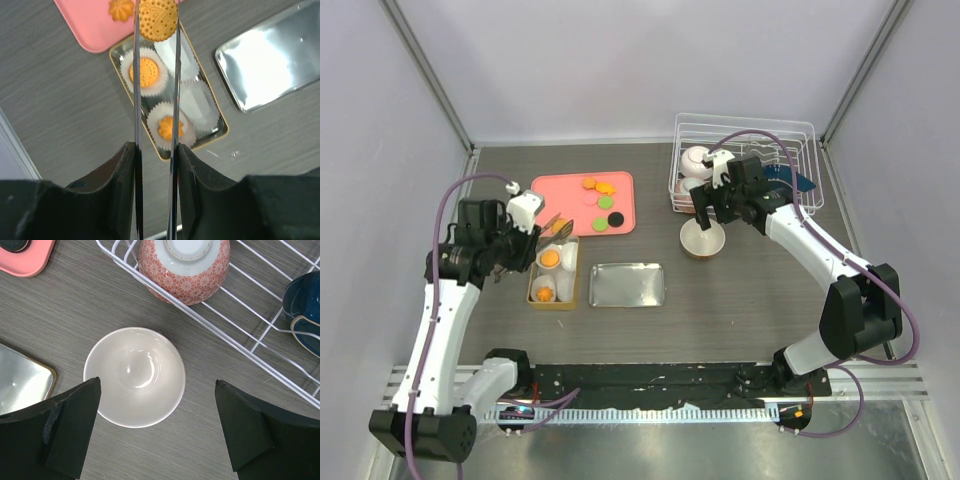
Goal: Pack the cookies
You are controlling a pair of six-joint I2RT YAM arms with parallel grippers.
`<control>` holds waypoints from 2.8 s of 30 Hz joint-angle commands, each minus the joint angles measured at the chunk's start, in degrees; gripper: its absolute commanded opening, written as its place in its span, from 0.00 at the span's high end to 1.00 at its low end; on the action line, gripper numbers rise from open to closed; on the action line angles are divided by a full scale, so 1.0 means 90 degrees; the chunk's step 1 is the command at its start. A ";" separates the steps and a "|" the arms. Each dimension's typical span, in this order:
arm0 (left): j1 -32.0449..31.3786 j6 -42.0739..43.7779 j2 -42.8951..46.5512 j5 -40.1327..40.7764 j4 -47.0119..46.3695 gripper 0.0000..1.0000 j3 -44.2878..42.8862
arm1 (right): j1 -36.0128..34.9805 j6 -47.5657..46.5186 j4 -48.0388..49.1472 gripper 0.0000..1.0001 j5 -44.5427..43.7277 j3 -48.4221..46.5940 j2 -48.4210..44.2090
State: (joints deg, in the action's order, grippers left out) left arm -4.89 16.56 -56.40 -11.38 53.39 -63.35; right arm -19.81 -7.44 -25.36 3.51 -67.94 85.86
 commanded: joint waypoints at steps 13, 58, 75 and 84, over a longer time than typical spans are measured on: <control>-0.0024 0.0524 0.0984 -0.0083 0.1725 0.79 0.0633 | -0.0084 -0.0062 0.0084 0.00 0.0030 -0.0283 -0.0029; -0.0033 0.1207 0.0564 -0.0455 0.1656 0.61 0.0770 | -0.0093 -0.0091 0.0084 0.00 -0.0067 -0.0283 0.0040; -0.0033 0.1559 0.0261 -0.0211 0.1598 0.59 0.0311 | -0.0093 -0.0101 0.0084 0.00 -0.0126 -0.0293 0.0108; -0.0033 0.1549 0.0427 -0.0240 0.1715 0.59 0.0086 | -0.0093 -0.0111 0.0074 0.00 -0.0116 -0.0293 0.0157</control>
State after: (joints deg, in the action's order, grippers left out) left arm -4.89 30.11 -54.02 -13.02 69.21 -59.94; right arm -20.38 -7.68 -25.41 2.87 -68.27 87.07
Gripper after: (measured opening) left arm 0.414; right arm 0.996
